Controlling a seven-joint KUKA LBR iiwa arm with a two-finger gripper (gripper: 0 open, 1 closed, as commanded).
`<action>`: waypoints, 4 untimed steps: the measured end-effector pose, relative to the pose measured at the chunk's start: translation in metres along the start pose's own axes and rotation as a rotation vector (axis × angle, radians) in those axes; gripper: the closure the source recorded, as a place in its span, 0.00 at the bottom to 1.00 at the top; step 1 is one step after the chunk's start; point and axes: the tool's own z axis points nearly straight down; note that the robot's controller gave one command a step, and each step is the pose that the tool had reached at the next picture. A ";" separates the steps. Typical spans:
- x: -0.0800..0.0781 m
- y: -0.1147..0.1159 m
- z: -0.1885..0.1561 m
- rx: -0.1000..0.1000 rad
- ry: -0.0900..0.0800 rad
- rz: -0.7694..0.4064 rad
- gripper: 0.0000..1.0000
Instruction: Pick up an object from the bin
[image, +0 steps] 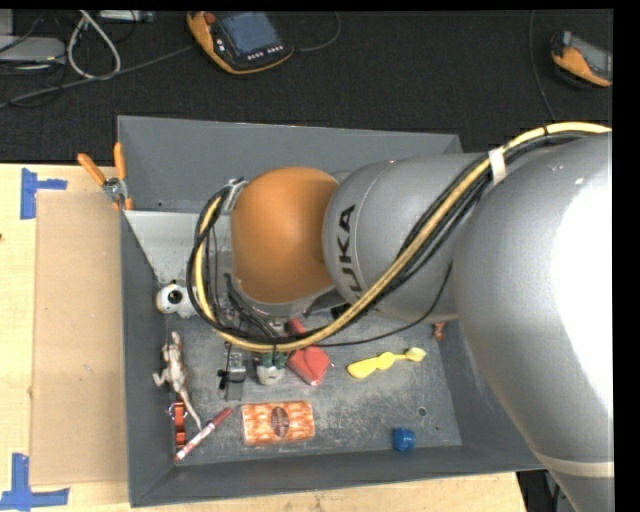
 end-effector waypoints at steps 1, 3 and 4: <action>-0.002 -0.001 -0.004 -0.001 -0.007 0.005 0.00; 0.050 -0.066 0.034 0.000 -0.004 -0.240 0.00; 0.072 -0.088 0.039 0.002 0.009 -0.333 0.00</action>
Offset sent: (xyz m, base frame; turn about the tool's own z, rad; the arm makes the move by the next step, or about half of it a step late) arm -0.0431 -0.0645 -0.0661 -0.2614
